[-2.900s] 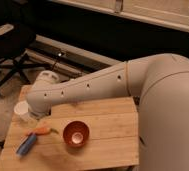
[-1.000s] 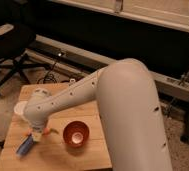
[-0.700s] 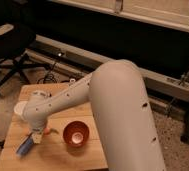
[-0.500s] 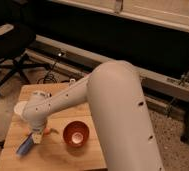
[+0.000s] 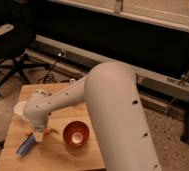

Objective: Place the pepper in the ceramic cup

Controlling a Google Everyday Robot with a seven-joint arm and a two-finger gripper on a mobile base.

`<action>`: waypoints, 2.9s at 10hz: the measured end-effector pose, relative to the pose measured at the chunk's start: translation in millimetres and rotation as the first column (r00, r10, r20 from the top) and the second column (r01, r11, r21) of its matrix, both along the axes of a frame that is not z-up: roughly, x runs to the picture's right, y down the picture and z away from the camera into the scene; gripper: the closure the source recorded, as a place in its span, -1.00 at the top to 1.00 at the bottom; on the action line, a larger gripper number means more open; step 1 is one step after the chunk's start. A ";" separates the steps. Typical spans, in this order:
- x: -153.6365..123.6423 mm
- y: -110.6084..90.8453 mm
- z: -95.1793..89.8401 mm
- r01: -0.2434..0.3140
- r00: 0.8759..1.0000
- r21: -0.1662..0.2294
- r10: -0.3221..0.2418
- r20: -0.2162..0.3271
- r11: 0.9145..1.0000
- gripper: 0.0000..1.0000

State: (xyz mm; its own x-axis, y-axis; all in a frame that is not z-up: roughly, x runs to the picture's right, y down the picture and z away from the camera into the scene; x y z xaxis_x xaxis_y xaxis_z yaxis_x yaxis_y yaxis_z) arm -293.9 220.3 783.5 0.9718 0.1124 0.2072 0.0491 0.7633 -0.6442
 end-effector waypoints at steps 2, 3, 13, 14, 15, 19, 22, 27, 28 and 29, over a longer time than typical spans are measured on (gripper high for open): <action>-0.5 -1.5 8.3 0.007 1.000 -0.007 -0.007 -0.003 1.000 0.30; -1.8 -2.6 12.2 0.010 1.000 -0.010 -0.010 -0.001 1.000 0.30; 4.3 -2.7 27.6 0.030 0.999 -0.061 -0.031 -0.016 0.998 -0.52; 5.6 -7.6 28.8 0.023 0.999 -0.061 -0.025 -0.026 0.998 -0.52; 8.2 -13.2 31.0 0.005 0.999 -0.063 -0.008 -0.046 0.998 -0.52; 7.0 -73.7 40.7 -0.185 0.980 -0.028 0.183 -0.073 0.982 -0.52; 16.7 -109.6 35.1 -0.150 0.986 0.022 0.151 -0.063 0.988 -0.52; 59.9 -137.4 21.0 0.029 0.992 0.055 -0.022 -0.123 0.998 -0.52; 59.9 -147.7 19.2 0.048 0.991 0.065 -0.039 -0.129 0.997 -0.52; 55.5 -160.1 17.5 0.061 0.990 0.078 -0.050 -0.130 0.995 -0.52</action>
State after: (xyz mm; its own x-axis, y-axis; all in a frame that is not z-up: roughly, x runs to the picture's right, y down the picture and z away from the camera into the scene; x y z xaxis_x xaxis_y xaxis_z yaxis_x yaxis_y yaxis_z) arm -238.4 60.2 801.0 0.9952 0.0452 0.0873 0.0143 0.8119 -0.5836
